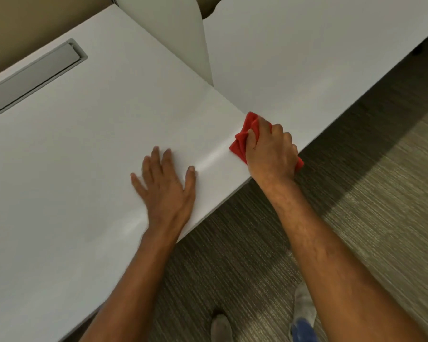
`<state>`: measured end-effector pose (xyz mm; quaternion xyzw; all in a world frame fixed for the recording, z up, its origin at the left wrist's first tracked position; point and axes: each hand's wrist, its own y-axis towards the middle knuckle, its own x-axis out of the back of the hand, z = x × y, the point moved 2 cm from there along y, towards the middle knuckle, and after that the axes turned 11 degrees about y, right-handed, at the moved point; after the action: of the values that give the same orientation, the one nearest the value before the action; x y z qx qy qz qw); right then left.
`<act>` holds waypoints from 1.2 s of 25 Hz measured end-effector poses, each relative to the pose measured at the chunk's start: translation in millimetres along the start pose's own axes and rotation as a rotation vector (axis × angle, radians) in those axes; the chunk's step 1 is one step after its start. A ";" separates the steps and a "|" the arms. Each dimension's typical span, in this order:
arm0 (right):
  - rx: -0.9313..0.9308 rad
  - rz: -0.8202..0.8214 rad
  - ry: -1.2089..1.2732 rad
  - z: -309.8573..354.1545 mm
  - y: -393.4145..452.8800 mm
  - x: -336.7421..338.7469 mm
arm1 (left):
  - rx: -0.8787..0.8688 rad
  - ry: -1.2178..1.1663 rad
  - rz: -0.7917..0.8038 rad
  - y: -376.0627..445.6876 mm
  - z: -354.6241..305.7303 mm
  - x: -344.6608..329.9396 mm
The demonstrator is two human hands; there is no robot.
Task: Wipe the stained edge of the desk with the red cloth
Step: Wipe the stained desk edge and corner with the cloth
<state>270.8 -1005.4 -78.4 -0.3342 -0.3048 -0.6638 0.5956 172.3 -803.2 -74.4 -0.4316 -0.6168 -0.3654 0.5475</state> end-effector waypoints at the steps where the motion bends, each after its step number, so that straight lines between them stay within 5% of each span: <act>1: -0.042 -0.002 0.092 -7.0 5.9 3.7 | -0.018 0.018 -0.004 8.1 -18.6 -2.9; 12: -0.193 0.166 1.003 -56.0 -2.5 -3.6 | 0.114 0.111 -0.061 69.8 -78.5 -17.0; 18: -0.173 0.345 1.146 -61.6 0.9 -3.0 | 0.131 0.162 -0.063 72.9 -81.1 -16.7; 30: 0.014 0.745 1.039 -63.6 48.6 7.6 | 0.127 0.190 -0.062 75.2 -84.0 -18.3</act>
<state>313.5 -1066.1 -109.5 -0.0485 0.1562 -0.4857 0.8587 273.2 -856.1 -82.9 -0.3398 -0.5971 -0.3817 0.6183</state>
